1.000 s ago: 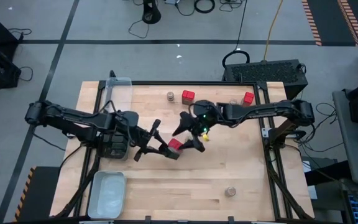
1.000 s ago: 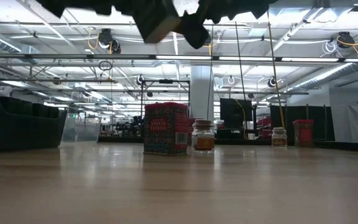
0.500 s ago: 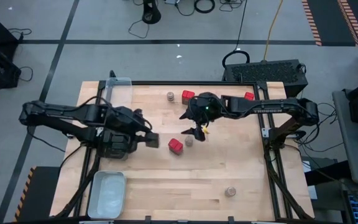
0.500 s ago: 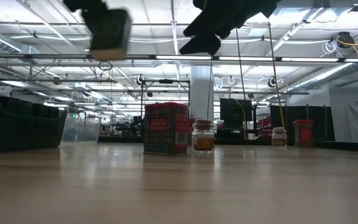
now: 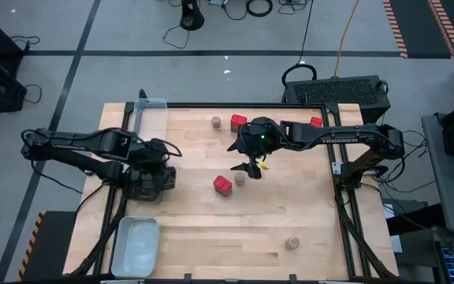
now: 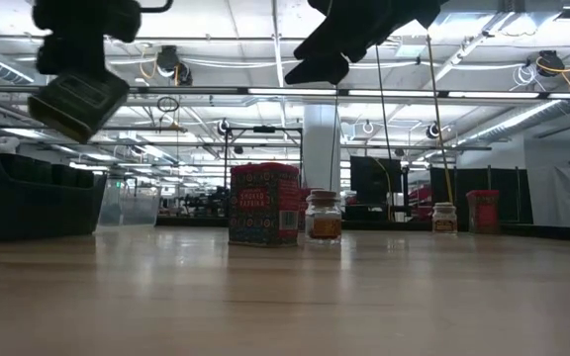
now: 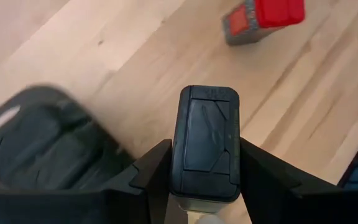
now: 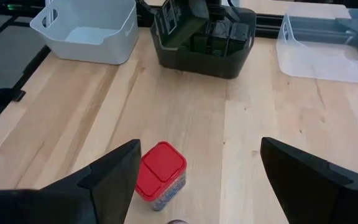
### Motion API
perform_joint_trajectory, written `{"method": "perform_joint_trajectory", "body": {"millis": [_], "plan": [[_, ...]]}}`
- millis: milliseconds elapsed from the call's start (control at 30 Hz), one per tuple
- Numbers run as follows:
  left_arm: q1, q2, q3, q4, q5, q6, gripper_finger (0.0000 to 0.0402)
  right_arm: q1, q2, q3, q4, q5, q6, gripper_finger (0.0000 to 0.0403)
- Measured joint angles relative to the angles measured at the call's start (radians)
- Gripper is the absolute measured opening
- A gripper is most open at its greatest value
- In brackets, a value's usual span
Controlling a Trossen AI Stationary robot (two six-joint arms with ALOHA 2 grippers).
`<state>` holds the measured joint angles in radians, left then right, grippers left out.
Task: Sort spices by type
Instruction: Put the black seasoning can into the black bin
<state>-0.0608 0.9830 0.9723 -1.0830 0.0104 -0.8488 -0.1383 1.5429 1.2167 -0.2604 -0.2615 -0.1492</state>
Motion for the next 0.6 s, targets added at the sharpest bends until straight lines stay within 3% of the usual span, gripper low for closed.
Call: {"method": "perform_joint_trajectory", "body": {"millis": [467, 600], "plan": [[0.0, -0.153, 0.002, -0.204, -0.03, -0.266, 0.0166, 0.0, 0.001, -0.004, -0.008, -0.002, -0.047, 0.0315], [0.0, -0.161, 0.053, -0.273, -0.116, -0.265, 0.0166, 0.0, 0.001, -0.004, -0.008, -0.002, -0.05, 0.0315]]}}
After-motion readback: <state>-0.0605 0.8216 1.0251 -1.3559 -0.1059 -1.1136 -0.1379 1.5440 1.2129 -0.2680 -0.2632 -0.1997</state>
